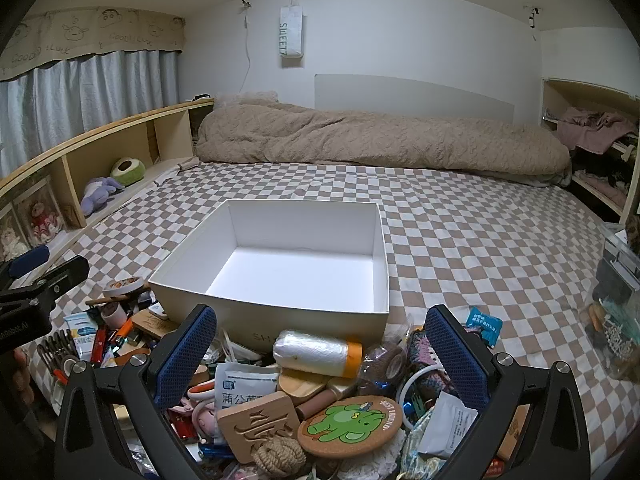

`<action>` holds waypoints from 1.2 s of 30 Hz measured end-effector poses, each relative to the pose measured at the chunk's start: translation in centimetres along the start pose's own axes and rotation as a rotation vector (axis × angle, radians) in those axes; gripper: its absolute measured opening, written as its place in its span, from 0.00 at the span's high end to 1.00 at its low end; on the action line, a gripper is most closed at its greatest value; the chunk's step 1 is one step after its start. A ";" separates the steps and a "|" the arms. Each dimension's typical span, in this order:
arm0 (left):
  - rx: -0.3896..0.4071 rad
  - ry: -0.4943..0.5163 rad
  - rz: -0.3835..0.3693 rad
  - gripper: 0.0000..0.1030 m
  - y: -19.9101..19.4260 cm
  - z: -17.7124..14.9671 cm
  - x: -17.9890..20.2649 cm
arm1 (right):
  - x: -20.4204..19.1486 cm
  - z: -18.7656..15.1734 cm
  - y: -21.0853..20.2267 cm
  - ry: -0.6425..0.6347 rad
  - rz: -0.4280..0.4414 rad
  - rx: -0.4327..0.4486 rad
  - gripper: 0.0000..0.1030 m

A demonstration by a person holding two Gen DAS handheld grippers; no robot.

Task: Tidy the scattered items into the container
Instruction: 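Move both tools down toward the cluttered pile in front of the white box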

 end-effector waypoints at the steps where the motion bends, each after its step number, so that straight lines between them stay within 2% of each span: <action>1: 0.000 0.000 0.000 0.00 0.0 0.0 0.0 | 0.0 0.0 0.0 0.001 0.000 0.000 0.00; 8: 0.002 -0.005 0.004 0.00 -0.1 0.0 -0.3 | 0.5 0.5 -0.3 0.021 0.006 0.011 0.00; 15: 0.036 -0.037 0.030 0.00 -0.5 0.8 -2.0 | 2.2 1.5 -1.1 0.108 0.017 0.048 0.00; 22: 0.045 -0.079 0.025 0.00 -0.9 1.2 -4.1 | 4.4 2.5 -1.2 0.194 0.013 0.068 0.00; 25: 0.027 -0.101 -0.011 0.00 -0.6 0.9 -4.5 | 5.0 2.6 -1.3 0.204 0.013 0.086 0.00; 28: -0.010 -0.121 -0.064 0.00 0.2 0.1 -4.4 | 5.7 2.3 -0.5 0.179 -0.064 0.077 0.00; 30: -0.048 -0.131 -0.100 0.00 1.1 -0.6 -4.0 | 5.9 1.8 0.2 0.163 -0.085 0.063 0.00; 33: -0.109 -0.148 -0.182 0.00 2.5 -1.9 -2.9 | 5.3 1.2 1.1 0.156 -0.017 0.040 0.00; 36: -0.155 -0.147 -0.252 0.00 3.6 -3.1 -1.5 | 5.2 0.4 2.2 0.173 0.013 -0.006 0.00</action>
Point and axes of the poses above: each gripper's, at about its wrist camera, not at the fingertips, and y roughly the way its jaws point, x to its right, z to its top, the point moved 9 cm from there along y, roughly the way its jaws point, and after that the axes turned 10 degrees about -z, right-handed, at the moved point
